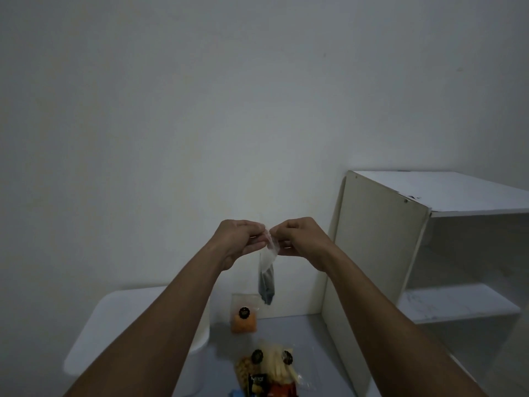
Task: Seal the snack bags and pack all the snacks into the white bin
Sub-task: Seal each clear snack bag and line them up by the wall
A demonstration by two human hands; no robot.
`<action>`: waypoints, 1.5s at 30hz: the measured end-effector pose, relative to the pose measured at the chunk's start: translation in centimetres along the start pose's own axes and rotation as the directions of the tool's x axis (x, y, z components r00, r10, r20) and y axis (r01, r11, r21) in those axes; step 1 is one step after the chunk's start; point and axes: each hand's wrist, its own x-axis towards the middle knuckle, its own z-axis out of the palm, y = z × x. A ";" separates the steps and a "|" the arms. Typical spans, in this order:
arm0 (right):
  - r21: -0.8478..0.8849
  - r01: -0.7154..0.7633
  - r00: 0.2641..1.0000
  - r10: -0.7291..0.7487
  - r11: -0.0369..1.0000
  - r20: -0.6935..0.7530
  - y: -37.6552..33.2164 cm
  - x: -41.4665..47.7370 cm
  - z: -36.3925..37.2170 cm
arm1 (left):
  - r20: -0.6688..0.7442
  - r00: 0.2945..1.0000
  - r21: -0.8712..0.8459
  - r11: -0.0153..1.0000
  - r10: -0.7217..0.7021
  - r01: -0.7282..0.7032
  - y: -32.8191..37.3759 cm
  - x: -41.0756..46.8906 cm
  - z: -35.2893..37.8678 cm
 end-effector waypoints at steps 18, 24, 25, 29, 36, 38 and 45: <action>-0.048 0.032 0.949 -0.045 0.998 -0.311 10.8 0.2 1.3 | -0.176 0.984 0.390 0.919 0.014 0.057 -9.6 3.7 -2.2; 0.122 -0.046 0.951 0.080 0.992 -0.297 14.9 2.9 -0.6 | 0.012 0.972 0.308 0.926 -0.235 0.220 -16.3 5.8 -1.7; 0.117 -0.056 0.950 0.089 0.992 -0.299 15.7 3.5 -0.9 | -0.020 0.975 0.284 0.934 -0.223 0.219 -17.0 6.5 -1.5; -0.042 -0.154 0.945 0.135 0.987 -0.299 20.2 6.5 -1.9 | -0.140 0.968 0.244 0.940 -0.207 0.237 -19.4 9.6 -0.6; -0.073 -0.327 0.904 0.289 0.942 -0.315 31.5 11.2 -2.4 | -0.282 0.934 0.350 0.883 -0.220 0.314 -27.6 16.2 -0.4; -0.074 -0.349 0.876 0.298 0.934 -0.379 34.2 12.4 -2.3 | -0.305 0.933 0.422 0.852 -0.189 0.311 -29.4 17.3 0.1; -0.195 -0.396 0.869 0.298 0.897 -0.395 40.7 15.2 -1.9 | -0.366 0.906 0.543 0.741 -0.213 0.394 -34.6 20.8 0.0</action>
